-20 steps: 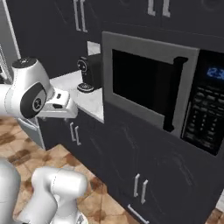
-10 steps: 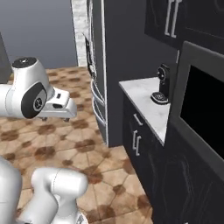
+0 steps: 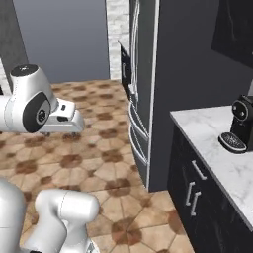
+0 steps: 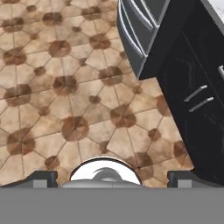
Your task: Navigate to the fridge.
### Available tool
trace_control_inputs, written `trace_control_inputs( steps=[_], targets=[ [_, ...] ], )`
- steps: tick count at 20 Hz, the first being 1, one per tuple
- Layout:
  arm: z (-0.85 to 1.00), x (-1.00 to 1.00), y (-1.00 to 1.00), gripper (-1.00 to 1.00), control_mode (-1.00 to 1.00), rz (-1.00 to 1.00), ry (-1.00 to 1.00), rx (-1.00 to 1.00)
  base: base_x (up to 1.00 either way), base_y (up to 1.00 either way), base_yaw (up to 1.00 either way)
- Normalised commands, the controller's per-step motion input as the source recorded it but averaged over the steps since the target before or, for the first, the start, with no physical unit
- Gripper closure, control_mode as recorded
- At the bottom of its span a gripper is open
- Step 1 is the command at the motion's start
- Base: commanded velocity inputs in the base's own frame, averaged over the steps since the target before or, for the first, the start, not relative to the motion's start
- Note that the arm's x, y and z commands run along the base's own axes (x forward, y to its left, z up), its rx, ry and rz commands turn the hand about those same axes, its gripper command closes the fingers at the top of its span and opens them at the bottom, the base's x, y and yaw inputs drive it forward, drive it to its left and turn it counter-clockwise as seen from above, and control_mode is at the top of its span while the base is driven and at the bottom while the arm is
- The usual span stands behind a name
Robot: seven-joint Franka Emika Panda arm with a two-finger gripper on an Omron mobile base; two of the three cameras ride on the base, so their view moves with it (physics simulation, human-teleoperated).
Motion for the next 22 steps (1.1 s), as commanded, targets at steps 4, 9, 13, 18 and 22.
trace_control_inputs(
  steps=[4, 9, 13, 18, 22],
  targets=[
    [0.0, 0.0, 0.0, -1.0, 1.0, 0.0, 0.0, 0.0, 1.0, 0.8, -0.21],
    [0.0, 0.0, 0.0, -1.0, 1.0, 0.0, 0.0, 0.0, 0.99, 0.62, -0.42],
    [0.0, 0.0, 0.0, -1.0, 1.0, 0.0, 0.0, 0.0, 0.89, 0.75, -0.56],
    [0.0, 0.0, 0.0, -1.0, 1.0, 0.0, 0.0, 0.0, 0.64, 0.74, -0.63],
    [0.0, 0.0, 0.0, -1.0, 1.0, 0.0, 0.0, 0.0, 0.32, 0.83, -0.67]
  ],
)
